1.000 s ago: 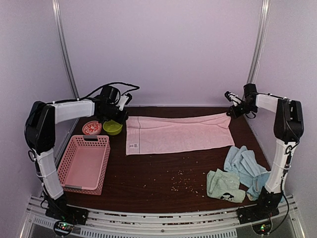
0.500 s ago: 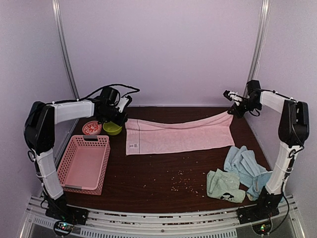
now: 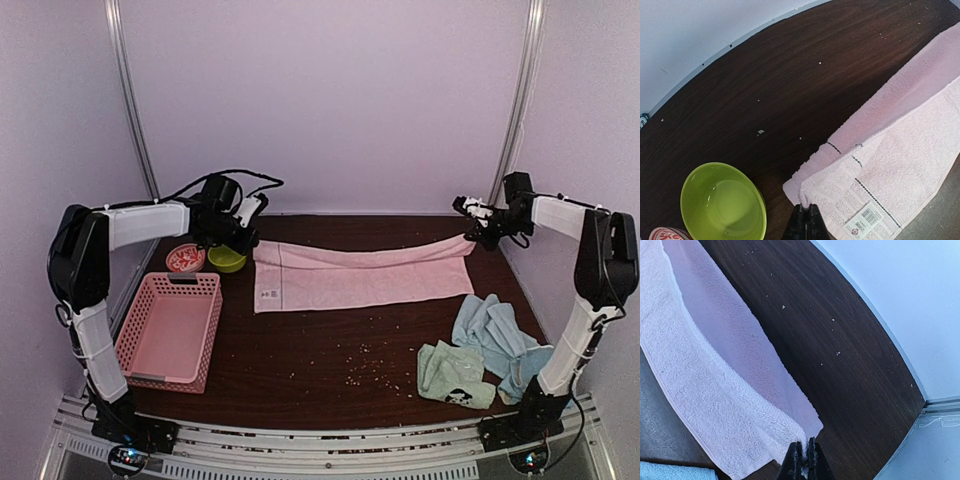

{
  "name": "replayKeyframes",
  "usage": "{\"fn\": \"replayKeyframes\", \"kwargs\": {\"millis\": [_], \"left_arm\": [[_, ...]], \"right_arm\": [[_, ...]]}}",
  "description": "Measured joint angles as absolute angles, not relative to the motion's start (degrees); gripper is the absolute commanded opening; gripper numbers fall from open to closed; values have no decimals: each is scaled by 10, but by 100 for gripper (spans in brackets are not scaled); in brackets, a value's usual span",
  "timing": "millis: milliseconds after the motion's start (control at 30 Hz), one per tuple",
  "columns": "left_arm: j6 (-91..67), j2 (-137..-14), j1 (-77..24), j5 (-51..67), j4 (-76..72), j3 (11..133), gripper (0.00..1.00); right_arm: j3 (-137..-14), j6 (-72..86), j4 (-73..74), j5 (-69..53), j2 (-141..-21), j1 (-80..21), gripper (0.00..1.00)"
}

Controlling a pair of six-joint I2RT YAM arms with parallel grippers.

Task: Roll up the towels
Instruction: Fold the towel at the center of the board.

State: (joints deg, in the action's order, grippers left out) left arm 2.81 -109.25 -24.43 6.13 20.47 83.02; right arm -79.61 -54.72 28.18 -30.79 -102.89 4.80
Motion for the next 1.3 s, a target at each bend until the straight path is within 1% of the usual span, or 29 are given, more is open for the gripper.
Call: {"fn": "replayKeyframes", "kwargs": {"millis": [133, 533, 767, 1033, 1300], "left_arm": [[33, -1088, -244, 73, 211, 826, 0], [41, -1083, -244, 115, 215, 780, 0], [47, -1083, -244, 116, 216, 772, 0], [52, -1072, -244, 117, 222, 748, 0], [57, -1072, -244, 124, 232, 739, 0]], "right_arm": [[-764, -565, 262, -305, -1012, 48, 0], [-740, -573, 250, -295, -1036, 48, 0], [-733, -590, 266, -302, -1038, 48, 0], [-694, -625, 280, -297, -1036, 48, 0], [-691, -632, 286, -295, -1036, 48, 0]]}}
